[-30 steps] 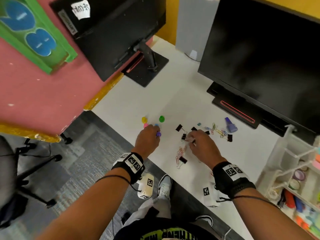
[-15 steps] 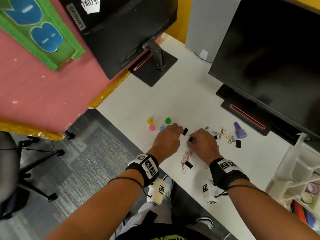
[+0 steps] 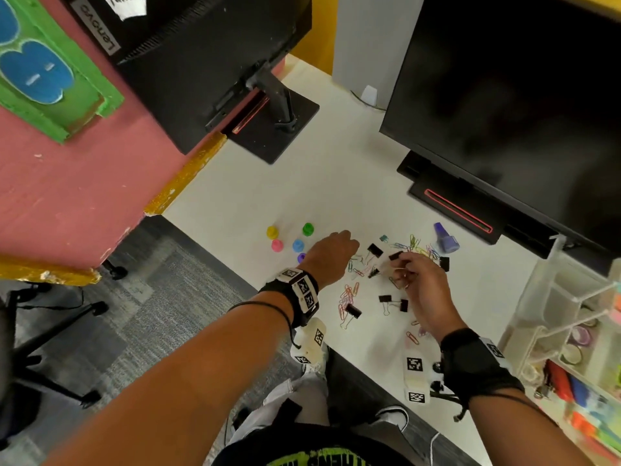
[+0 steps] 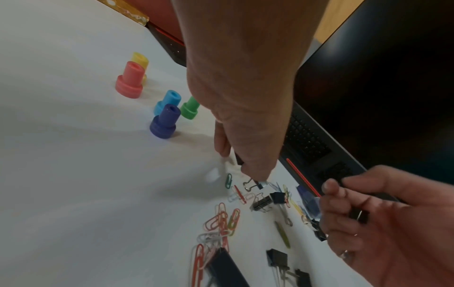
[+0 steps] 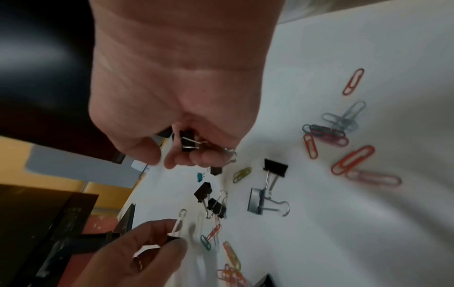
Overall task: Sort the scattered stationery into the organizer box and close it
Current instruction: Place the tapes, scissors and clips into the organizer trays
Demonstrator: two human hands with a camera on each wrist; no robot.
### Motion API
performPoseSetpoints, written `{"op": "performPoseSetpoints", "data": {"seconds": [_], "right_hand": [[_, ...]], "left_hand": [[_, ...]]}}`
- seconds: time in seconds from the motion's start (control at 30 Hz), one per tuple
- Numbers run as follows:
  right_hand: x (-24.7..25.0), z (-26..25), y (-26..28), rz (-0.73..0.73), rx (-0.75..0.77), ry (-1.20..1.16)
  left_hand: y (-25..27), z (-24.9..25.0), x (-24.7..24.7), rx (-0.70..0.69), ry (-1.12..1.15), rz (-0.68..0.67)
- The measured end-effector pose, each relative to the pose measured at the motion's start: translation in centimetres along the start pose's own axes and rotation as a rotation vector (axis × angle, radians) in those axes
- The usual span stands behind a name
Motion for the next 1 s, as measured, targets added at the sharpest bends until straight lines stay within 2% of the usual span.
{"op": "performPoseSetpoints", "data": {"seconds": [0.03,0.1,0.27,0.33,0.43,0.5,0.6,0.7,0.8,1.0], "right_hand": [[0.2,0.0,0.0,-0.003,-0.006,0.041],[0.8,-0.2,0.1,-0.012,0.024,0.269],[1.5,0.7,1.2,-0.116,0.185,1.108],[1.9,1.9,1.5,-0.115,0.193,1.317],[2.1,2.9,1.6,-0.058,0.227,1.347],[1.9,3.1,1.6,-0.034,0.242,1.339],[1.5,3.2,1.4,-0.040,0.250,1.305],[1.0,3.3,1.2,-0.058,0.238,1.326],[0.5,3.2,1.2,0.019,0.218,1.366],[-0.6,3.4,1.0,0.105,0.216,1.399]], "left_hand": [[0.0,0.0,0.0,0.014,0.037,0.015],[0.2,0.2,0.1,0.041,0.160,0.062],[2.6,0.7,-0.3,0.024,0.388,0.062],[4.0,1.4,-0.7,0.055,0.417,0.091],[5.9,2.2,-1.9,0.214,0.386,0.037],[7.1,2.4,-2.9,0.262,0.333,0.025],[8.5,2.8,-4.1,0.257,0.243,0.067],[8.7,3.5,-5.1,0.241,0.079,0.013],[8.3,4.1,-5.5,0.260,-0.053,-0.037],[8.0,4.8,-5.2,0.318,-0.036,-0.041]]}}
Point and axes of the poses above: each hand's wrist, its own y-axis away from the middle knuckle, its own x-axis out of the back of the hand, z = x × y, the point moved 5 cm from there along -y, towards the middle knuckle, and after that the axes turned 8 degrees about y, right-handed, at the moved point
